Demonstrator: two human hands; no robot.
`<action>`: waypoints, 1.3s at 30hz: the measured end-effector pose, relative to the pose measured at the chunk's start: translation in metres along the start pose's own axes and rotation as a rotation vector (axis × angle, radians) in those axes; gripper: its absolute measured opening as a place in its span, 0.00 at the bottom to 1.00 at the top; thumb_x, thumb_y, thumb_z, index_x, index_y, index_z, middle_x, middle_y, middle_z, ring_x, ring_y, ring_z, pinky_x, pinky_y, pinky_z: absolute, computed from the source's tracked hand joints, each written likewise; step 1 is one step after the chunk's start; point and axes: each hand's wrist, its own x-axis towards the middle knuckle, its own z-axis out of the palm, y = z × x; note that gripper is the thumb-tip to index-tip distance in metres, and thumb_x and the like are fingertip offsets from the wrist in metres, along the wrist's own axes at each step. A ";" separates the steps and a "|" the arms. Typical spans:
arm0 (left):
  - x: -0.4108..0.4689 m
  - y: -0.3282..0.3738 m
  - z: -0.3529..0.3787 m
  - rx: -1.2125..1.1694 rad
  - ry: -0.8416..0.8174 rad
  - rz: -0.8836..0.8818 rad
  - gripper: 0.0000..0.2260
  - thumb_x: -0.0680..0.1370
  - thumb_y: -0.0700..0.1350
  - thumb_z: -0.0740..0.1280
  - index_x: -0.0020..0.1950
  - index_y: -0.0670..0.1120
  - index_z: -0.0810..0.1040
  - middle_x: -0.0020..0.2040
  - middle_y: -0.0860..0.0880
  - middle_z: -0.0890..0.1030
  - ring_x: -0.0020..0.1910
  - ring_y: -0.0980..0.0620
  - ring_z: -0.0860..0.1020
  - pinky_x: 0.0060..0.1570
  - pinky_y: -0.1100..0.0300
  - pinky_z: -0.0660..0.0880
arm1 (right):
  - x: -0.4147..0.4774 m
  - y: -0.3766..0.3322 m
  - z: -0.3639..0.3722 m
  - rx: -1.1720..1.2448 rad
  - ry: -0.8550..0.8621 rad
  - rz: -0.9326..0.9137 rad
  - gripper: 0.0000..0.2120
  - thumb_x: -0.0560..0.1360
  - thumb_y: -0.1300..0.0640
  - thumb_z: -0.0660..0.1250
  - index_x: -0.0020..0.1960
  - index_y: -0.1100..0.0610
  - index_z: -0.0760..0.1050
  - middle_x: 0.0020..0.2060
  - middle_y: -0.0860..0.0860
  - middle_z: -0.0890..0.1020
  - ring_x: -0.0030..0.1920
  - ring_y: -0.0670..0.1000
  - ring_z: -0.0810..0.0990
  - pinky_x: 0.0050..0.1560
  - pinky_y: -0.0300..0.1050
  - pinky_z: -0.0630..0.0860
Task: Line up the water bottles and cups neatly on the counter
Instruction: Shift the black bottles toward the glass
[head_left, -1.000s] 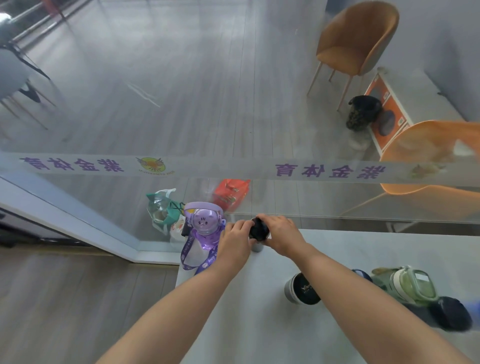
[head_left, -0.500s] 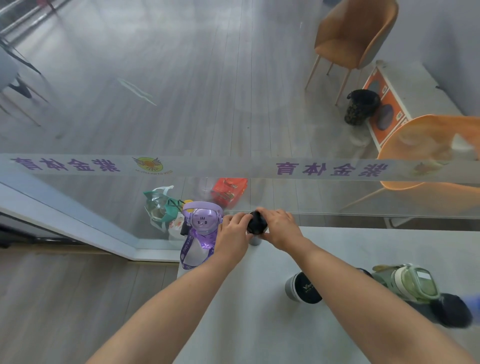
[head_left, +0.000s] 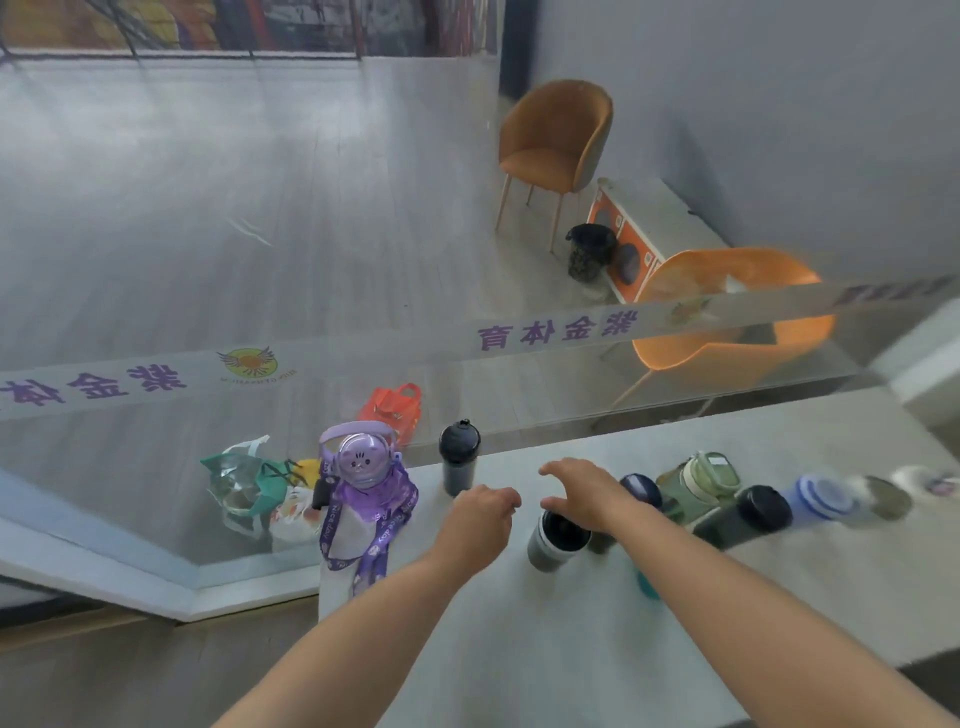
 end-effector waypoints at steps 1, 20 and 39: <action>-0.004 0.004 0.005 -0.002 -0.036 0.021 0.12 0.79 0.41 0.61 0.59 0.48 0.79 0.53 0.47 0.83 0.52 0.45 0.77 0.52 0.52 0.72 | -0.009 0.001 0.003 0.012 -0.026 0.019 0.28 0.78 0.45 0.69 0.75 0.49 0.66 0.74 0.51 0.71 0.72 0.56 0.71 0.72 0.54 0.69; 0.016 0.020 0.036 0.066 0.093 -0.234 0.09 0.79 0.44 0.65 0.59 0.47 0.77 0.57 0.50 0.78 0.54 0.47 0.73 0.56 0.57 0.70 | 0.024 0.030 0.007 -0.252 -0.118 -0.196 0.31 0.74 0.59 0.70 0.73 0.48 0.62 0.62 0.58 0.71 0.61 0.61 0.74 0.55 0.52 0.77; 0.080 0.000 0.010 0.254 0.145 -0.637 0.24 0.76 0.50 0.68 0.71 0.51 0.66 0.73 0.45 0.63 0.70 0.41 0.60 0.69 0.46 0.65 | 0.115 0.051 -0.028 -0.166 -0.028 -0.324 0.33 0.74 0.50 0.73 0.75 0.48 0.64 0.63 0.56 0.73 0.62 0.59 0.74 0.60 0.54 0.76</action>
